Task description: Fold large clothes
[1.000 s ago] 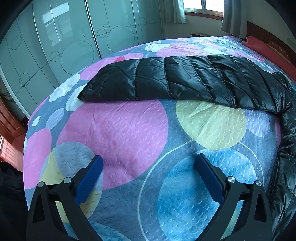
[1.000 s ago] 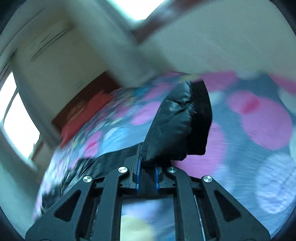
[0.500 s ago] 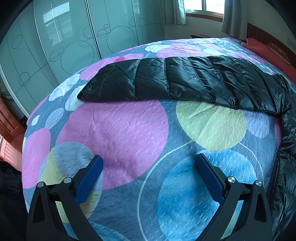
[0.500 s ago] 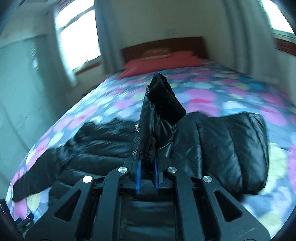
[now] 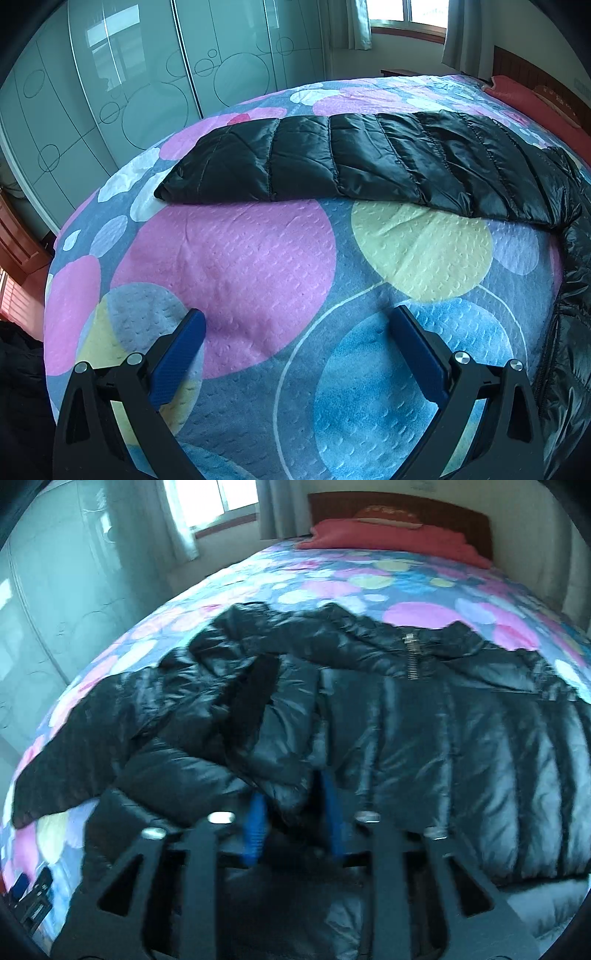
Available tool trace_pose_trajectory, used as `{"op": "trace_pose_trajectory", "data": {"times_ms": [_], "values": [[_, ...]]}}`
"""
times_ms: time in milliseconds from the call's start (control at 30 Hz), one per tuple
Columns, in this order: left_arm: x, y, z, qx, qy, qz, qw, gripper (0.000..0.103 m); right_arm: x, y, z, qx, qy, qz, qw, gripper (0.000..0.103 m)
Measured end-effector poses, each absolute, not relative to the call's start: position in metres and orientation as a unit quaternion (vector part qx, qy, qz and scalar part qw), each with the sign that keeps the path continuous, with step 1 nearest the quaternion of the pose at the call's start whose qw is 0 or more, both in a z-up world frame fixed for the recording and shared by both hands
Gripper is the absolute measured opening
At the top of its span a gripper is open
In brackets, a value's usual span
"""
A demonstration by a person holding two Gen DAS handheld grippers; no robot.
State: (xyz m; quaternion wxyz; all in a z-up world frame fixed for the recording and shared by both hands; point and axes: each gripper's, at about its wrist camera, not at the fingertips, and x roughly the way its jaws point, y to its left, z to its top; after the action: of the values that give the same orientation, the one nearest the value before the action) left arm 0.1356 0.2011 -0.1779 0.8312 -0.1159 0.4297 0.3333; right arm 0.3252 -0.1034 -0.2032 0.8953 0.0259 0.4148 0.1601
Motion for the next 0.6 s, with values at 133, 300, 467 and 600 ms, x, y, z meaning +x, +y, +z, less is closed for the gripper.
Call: {"op": "trace_pose_trajectory", "data": {"times_ms": [133, 300, 467, 600], "values": [[0.135, 0.201, -0.178, -0.116, 0.430, 0.333, 0.831, 0.099, 0.304, -0.100, -0.183, 0.030, 0.399, 0.211, 0.892, 0.063], [0.135, 0.201, -0.178, -0.115, 0.430, 0.334, 0.831, 0.099, 0.271, -0.162, -0.140, 0.051, 0.347, 0.193, 0.916, 0.063], [0.137, 0.200, -0.178, -0.111, 0.430, 0.336, 0.831, 0.099, 0.280, -0.297, -0.136, 0.112, 0.337, 0.052, 0.933, 0.046], [0.138, 0.200, -0.179, -0.107, 0.431, 0.337, 0.830, 0.099, 0.304, -0.344, -0.175, 0.143, 0.384, 0.026, 0.912, 0.025]]}}
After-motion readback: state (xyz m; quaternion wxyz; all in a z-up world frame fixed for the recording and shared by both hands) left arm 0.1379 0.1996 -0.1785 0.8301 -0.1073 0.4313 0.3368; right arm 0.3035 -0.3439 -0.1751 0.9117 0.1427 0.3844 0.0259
